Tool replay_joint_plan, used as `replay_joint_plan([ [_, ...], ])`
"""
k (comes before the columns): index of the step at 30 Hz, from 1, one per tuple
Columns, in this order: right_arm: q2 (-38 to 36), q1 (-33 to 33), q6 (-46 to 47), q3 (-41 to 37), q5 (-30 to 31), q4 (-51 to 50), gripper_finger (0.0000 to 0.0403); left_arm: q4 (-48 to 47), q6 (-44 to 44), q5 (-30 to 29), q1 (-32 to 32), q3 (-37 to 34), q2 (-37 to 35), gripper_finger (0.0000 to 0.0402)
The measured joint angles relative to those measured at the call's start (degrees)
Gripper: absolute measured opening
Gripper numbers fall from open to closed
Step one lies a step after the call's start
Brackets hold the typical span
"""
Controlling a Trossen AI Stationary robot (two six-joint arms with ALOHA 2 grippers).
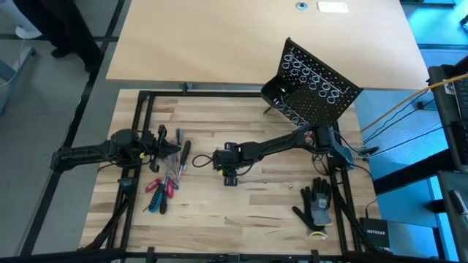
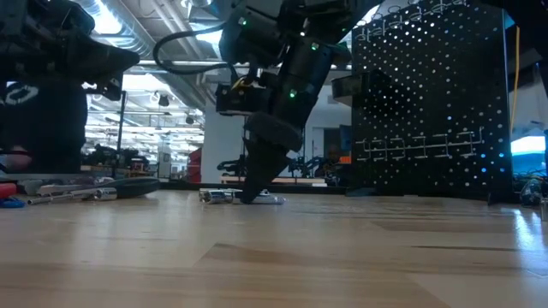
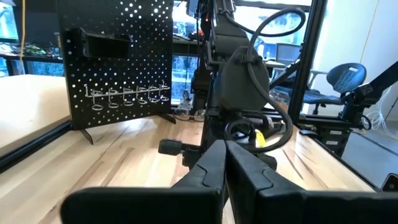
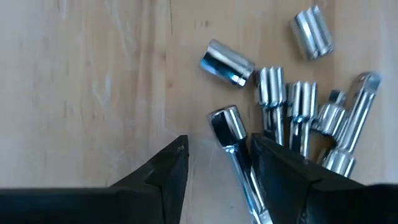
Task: Hang tools onto peg board
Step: Put the extension bar into the black pegboard bin
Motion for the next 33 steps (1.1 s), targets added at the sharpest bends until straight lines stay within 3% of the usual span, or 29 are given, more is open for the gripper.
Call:
replay_joint_plan([
  [13, 0.7, 0.1, -1.5, -0.5, -0.2, 0.5, 0.0057, 0.0, 0.0, 0.0, 0.0, 0.0, 0.0, 0.0001],
  [33, 0.9, 0.2, -0.6, -0.7, -0.1, 0.5, 0.007, 0.0, -1.3, 0.0, 0.0, 0.0, 0.0, 0.0001],
])
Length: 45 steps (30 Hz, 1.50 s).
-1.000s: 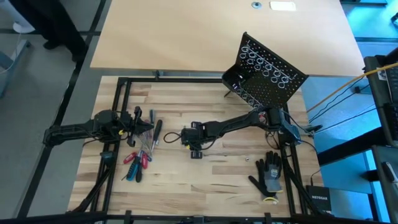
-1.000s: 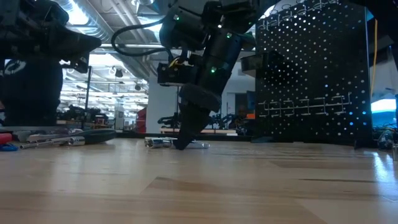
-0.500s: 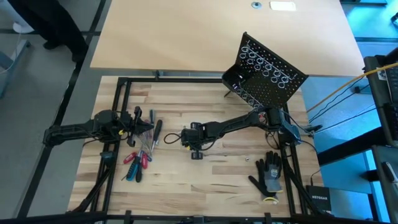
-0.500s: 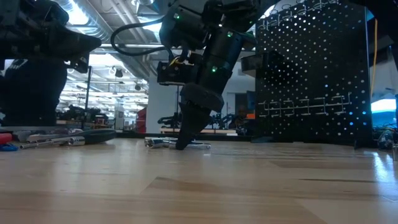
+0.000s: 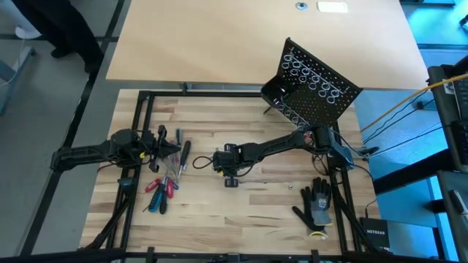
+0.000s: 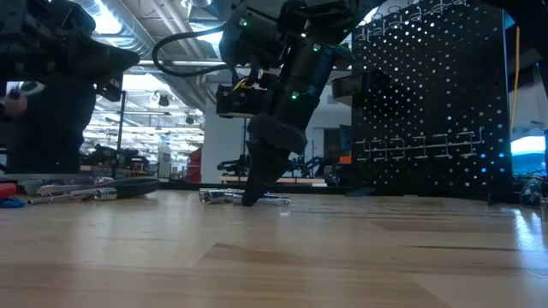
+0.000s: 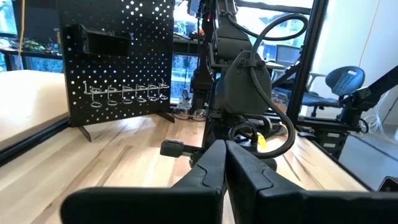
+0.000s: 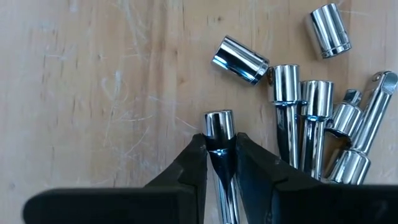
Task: Hang tools onto peg board
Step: Put the extension bar into the black pegboard bin
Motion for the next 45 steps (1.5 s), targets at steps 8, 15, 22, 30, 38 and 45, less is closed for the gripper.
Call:
replay_joint_plan([
  [8, -0.2, 0.0, 1.2, -0.1, 0.0, 0.5, 0.007, 0.0, 0.6, 0.0, 0.0, 0.0, 0.0, 0.0001],
  [15, -4.0, -0.1, 2.8, -0.4, -0.3, -1.6, 0.0071, 0.0, 0.3, 0.0, 0.0, 0.0, 0.0, 0.0001],
  [22, -9.2, -0.1, 2.8, -0.2, 1.0, -4.8, 0.0071, 0.0, 0.5, 0.0, 0.0, 0.0, 0.0, 0.0001],
  [30, -17.1, -0.1, 2.9, -0.2, 10.4, -11.1, 0.0071, 0.0, 0.1, 0.0, 0.0, 0.0, 0.0, 0.0001],
  [38, -25.6, -0.1, 2.7, -0.2, 24.9, -14.3, 0.0071, 0.0, 0.2, 0.0, 0.0, 0.0, 0.0, 0.0001],
  [45, -31.2, -0.3, -0.7, -0.1, 41.3, -13.8, 0.0071, 0.0, 0.2, 0.0, 0.0, 0.0, 0.0, 0.0001],
])
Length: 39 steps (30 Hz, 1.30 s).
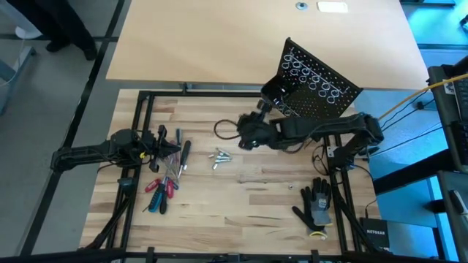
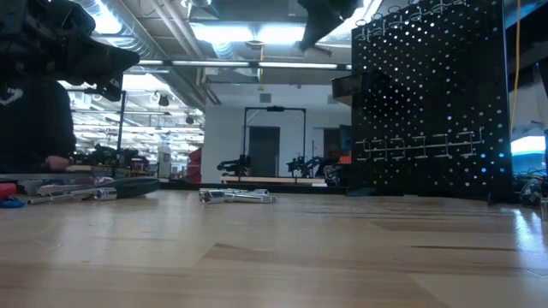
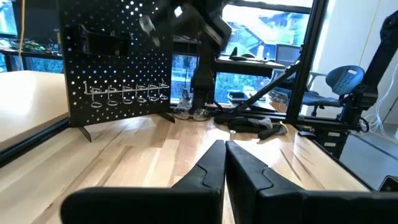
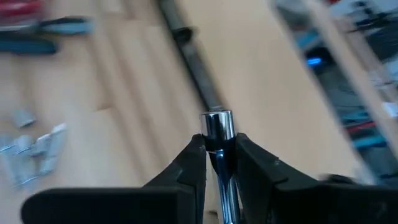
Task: Hang tools onto peg board
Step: Put the extension bar into the black pegboard bin
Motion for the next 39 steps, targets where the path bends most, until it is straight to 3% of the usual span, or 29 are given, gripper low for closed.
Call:
replay_joint_plan([
  [5, -3.3, -2.4, -2.5, 0.0, 4.6, -0.6, 0.0071, 0.0, 1.1, 0.0, 0.0, 0.0, 0.0, 0.0001],
  [17, -4.9, -14.0, -1.0, 0.0, 4.2, -7.8, 0.0071, 0.0, 1.0, 0.0, 0.0, 0.0, 0.0, 0.0001],
  [25, -4.9, -16.4, 3.4, 0.0, 2.2, -10.8, 0.0075, 0.0, 1.0, 0.0, 0.0, 0.0, 0.0, 0.0001],
  [31, -4.6, -16.4, 6.7, 0.0, 1.7, -11.5, 0.0094, 0.0, 0.9, 0.0, 0.0, 0.0, 0.0, 0.0001],
  [39, -4.6, -16.3, 8.9, 0.0, 2.1, -13.7, 0.0148, 0.0, 1.0, 0.0, 0.0, 0.0, 0.0, 0.0001],
])
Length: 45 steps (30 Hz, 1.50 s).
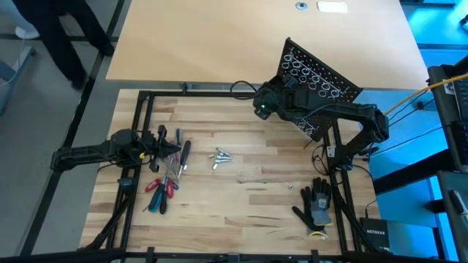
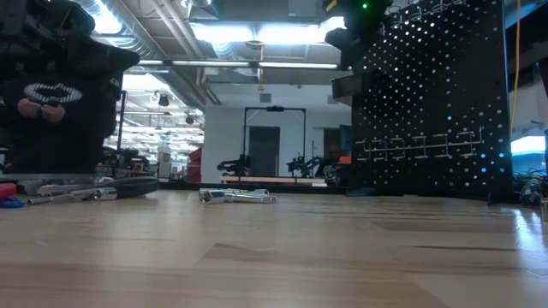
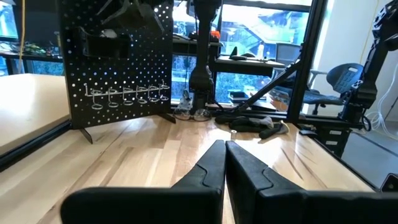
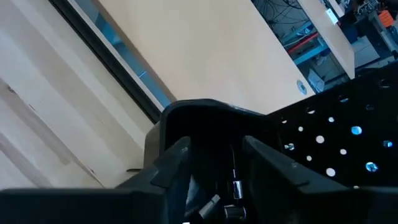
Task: Hang tools onto peg board
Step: Put the extension bar into the black pegboard bin
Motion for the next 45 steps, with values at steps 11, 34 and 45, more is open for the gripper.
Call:
replay_joint_plan([
  [11, -0.2, 7.0, -2.2, 2.2, -1.4, 2.7, 0.0167, 0.0, 0.7, 0.0, 0.0, 0.0, 0.0, 0.0001],
  [34, 8.8, 20.2, -0.6, 3.1, -37.5, 17.9, 0.0168, 0.1, 0.9, 0.0, 0.0, 0.0, 0.0, 0.0001],
  [45, 23.5, 20.0, -0.5, 3.0, -44.3, 21.4, 0.0199, 0.1, 0.3, 0.0, 0.0, 0.0, 0.0, 0.0001],
])
